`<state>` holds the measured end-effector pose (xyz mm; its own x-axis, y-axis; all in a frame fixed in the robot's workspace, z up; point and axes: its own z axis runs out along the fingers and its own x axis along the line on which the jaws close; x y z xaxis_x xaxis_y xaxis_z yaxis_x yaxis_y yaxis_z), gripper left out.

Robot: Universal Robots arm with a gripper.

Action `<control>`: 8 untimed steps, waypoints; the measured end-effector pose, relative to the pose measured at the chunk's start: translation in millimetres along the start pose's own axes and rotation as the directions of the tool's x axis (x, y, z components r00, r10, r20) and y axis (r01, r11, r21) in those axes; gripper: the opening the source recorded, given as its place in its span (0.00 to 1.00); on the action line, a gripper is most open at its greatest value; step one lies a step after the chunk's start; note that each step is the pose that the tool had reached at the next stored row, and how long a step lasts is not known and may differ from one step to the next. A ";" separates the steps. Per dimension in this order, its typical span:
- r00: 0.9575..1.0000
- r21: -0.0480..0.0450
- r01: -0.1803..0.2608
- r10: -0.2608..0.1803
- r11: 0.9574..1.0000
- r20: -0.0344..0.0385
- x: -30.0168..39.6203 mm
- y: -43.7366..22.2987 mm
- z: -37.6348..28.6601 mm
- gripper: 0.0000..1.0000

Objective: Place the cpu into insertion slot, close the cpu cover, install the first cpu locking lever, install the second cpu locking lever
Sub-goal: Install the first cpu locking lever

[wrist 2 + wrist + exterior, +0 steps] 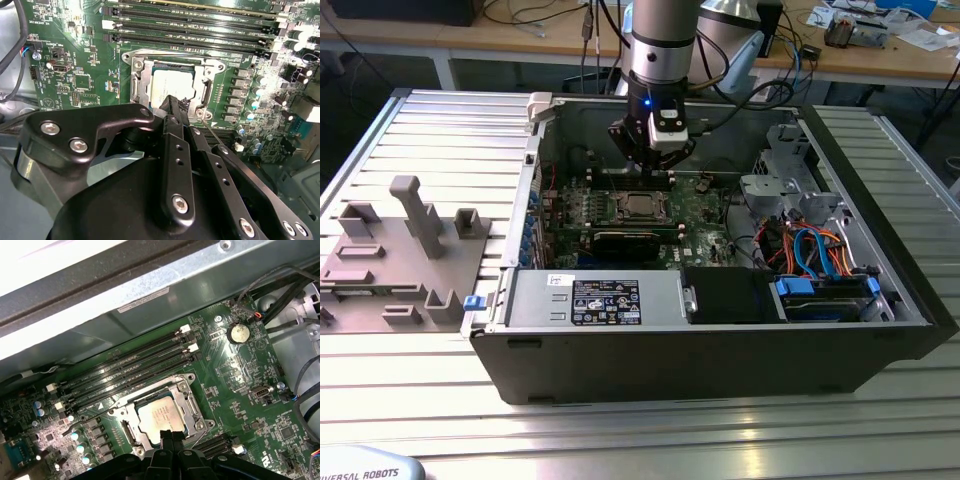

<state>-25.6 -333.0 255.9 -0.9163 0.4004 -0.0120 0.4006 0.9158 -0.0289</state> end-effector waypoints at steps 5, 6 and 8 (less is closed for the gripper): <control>1.000 0.000 0.004 -0.004 1.000 0.000 0.0 0.0 0.1 0.11; 1.000 0.000 0.005 -0.005 1.000 0.000 0.0 0.0 0.2 0.11; 1.000 0.000 0.006 -0.006 1.000 0.000 0.0 0.0 0.2 0.11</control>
<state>-25.6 -333.0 255.7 -0.9186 0.3949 -0.0120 0.3951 0.9182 -0.0289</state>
